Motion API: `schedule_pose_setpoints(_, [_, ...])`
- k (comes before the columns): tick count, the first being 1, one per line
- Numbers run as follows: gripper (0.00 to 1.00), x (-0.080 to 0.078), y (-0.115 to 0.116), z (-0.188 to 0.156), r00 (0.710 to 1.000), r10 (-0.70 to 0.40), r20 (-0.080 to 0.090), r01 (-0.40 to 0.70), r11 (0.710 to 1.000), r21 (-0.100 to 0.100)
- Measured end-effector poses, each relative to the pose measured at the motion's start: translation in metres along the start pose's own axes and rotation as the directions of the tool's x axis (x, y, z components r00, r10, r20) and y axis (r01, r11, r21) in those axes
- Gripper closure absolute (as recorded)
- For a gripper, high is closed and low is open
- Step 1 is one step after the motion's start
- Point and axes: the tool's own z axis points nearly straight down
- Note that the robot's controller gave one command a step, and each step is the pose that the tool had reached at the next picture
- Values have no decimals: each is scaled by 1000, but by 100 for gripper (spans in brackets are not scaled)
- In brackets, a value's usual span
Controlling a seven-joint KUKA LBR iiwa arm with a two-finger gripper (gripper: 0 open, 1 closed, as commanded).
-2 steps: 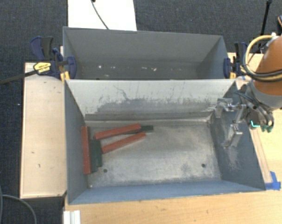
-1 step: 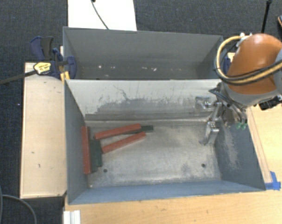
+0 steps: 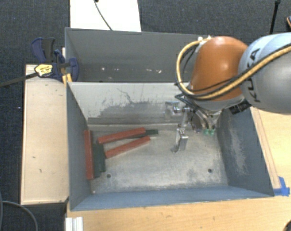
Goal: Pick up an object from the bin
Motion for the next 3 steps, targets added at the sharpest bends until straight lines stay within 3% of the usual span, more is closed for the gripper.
schedule_pose_setpoints(1, [0,-27,49,118,988,-152,11,152,988,4])
schedule_pose_setpoints(2, [100,-26,48,116,988,-153,10,153,988,5])
schedule_pose_setpoints(3, [0,-24,48,118,988,-154,4,154,988,4])
